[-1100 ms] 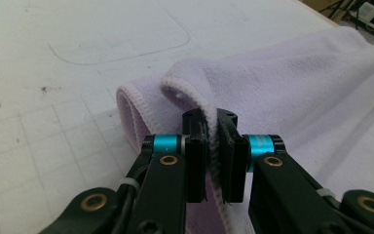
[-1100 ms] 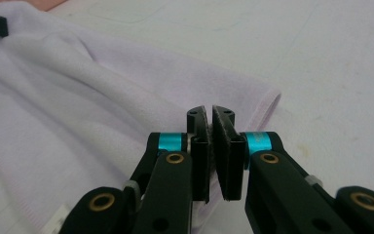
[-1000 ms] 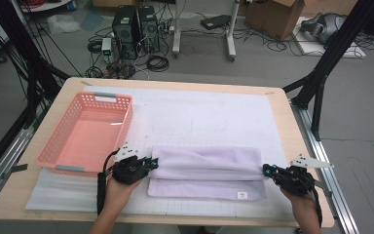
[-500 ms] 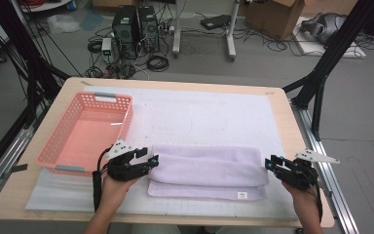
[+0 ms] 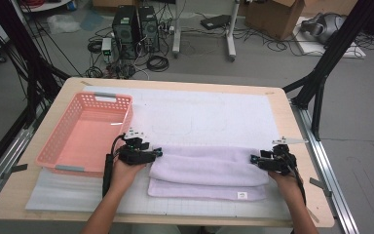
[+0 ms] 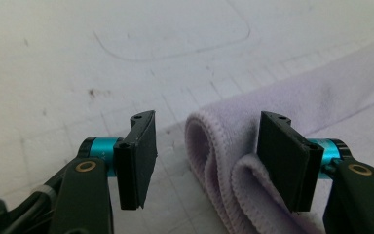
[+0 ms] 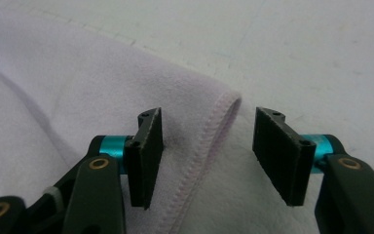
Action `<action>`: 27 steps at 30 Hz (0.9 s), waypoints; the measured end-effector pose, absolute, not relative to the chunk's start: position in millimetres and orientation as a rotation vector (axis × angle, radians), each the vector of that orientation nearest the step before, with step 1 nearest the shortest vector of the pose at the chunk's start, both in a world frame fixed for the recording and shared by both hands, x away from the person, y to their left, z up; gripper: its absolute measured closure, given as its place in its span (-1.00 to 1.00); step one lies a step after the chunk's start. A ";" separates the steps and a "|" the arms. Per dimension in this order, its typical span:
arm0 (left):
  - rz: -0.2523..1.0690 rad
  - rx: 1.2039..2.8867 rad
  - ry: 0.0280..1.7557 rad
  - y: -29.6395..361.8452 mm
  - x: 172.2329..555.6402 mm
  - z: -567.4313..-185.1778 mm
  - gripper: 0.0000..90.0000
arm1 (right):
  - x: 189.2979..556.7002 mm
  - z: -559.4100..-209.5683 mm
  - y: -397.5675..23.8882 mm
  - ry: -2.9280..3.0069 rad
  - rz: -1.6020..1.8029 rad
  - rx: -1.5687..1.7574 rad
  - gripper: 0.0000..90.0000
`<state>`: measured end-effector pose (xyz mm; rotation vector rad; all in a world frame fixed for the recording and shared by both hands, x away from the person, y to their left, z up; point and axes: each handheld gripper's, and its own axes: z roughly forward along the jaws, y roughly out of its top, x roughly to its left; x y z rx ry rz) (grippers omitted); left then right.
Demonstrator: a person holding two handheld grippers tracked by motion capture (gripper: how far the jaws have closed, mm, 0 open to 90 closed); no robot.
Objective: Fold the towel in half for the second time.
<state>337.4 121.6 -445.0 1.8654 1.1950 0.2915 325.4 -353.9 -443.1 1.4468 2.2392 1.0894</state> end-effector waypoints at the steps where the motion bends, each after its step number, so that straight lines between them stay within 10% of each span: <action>1: 0.284 1.874 1.188 121.0 337.7 -445.4 -0.07 | 324.7 -443.6 -353.0 2.238 1.093 1.440 0.09; 7: 0.303 1.878 1.158 115.9 332.4 -452.3 0.20 | 322.6 -444.7 -353.4 2.269 1.149 1.467 0.75; 9: 0.273 1.865 1.165 116.5 332.8 -451.7 0.60 | 321.0 -444.7 -352.7 2.252 1.153 1.449 0.85; 27: 0.377 1.748 1.279 108.0 386.6 -440.2 0.74 | 371.3 -437.8 -352.1 2.046 1.188 1.491 0.90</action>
